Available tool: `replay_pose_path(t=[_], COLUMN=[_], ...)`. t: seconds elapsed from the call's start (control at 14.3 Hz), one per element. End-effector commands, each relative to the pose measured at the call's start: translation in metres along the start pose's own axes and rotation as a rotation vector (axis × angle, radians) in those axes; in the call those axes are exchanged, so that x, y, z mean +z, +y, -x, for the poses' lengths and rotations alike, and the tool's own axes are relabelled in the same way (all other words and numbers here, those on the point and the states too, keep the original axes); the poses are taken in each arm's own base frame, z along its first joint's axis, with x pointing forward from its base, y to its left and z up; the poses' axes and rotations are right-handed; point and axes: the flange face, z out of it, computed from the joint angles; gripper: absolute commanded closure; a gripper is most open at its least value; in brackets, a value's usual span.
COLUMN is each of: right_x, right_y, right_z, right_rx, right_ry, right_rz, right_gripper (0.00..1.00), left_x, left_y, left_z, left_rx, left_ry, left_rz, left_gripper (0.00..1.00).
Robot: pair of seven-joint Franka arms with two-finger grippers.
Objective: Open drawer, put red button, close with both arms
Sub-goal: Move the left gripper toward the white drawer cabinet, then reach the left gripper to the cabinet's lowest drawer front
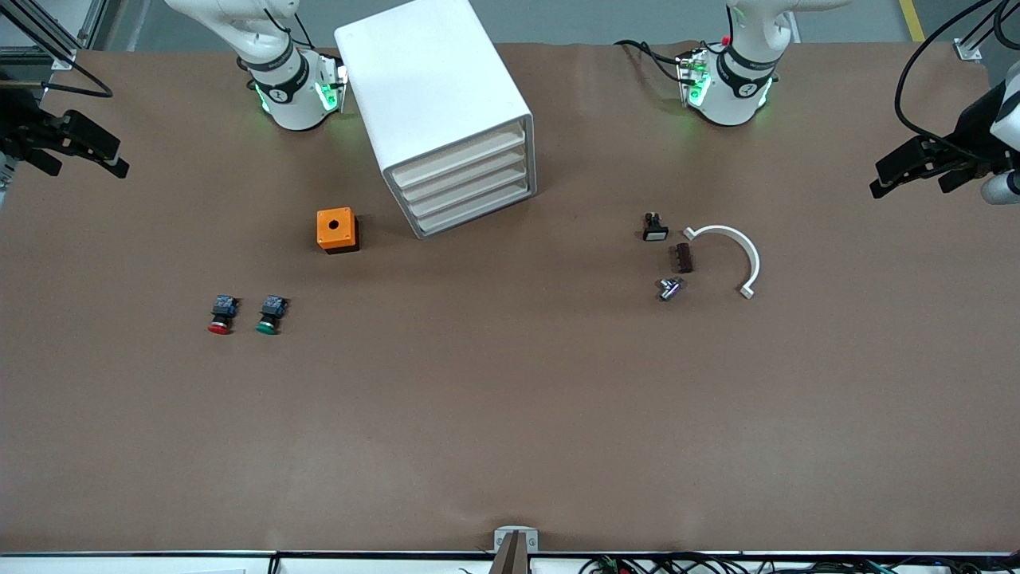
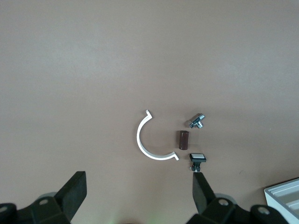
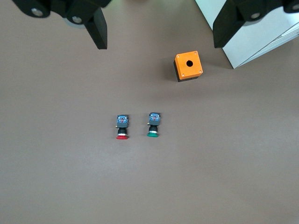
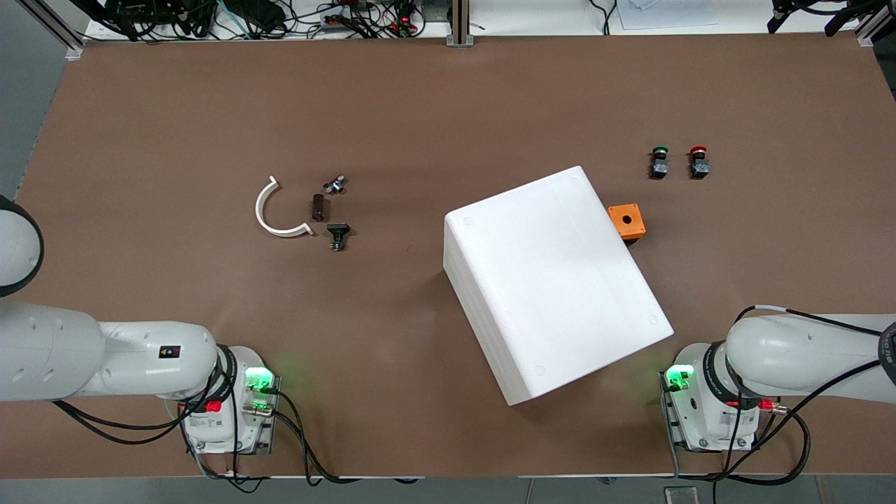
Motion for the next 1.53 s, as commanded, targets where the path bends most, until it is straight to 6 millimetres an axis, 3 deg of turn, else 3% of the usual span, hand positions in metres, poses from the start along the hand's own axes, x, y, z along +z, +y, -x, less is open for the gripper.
replay_pose_path(t=[0.0,0.35,0.63,0.84,1.12,1.4,1.47], right_x=[-0.003,-0.003,-0.003,-0.003,-0.003,-0.004,-0.004], right_y=[0.001,0.001,0.001,0.001,0.001,-0.001,-0.001], right_z=[0.007,0.007,0.007,0.007,0.007,0.006,0.006], right_rx=[0.001,-0.001,-0.001,0.001,-0.001,-0.004,-0.004], right_ry=[0.012,0.014,0.015,0.015,0.015,0.024,0.024], right_rz=[0.005,0.005,0.005,0.005,0.005,0.003,0.003], right_gripper=[0.0,0.0,0.0,0.0,0.0,0.0,0.0], left_x=[-0.004,0.006,0.039,0.097,0.173,0.241,0.247], left_y=[-0.002,-0.011,-0.01,-0.004,0.028,0.089,0.101], left_z=[-0.002,-0.007,-0.02,-0.04,-0.06,-0.061,-0.059], left_rx=[0.018,-0.01,-0.02,-0.065,-0.105,-0.193,-0.226], left_ry=[-0.007,-0.037,-0.108,-0.219,-0.34,-0.415,-0.42], left_rz=[-0.021,-0.01,-0.022,-0.04,-0.073,-0.155,-0.166], left_gripper=[0.0,0.0,0.0,0.0,0.0,0.0,0.0])
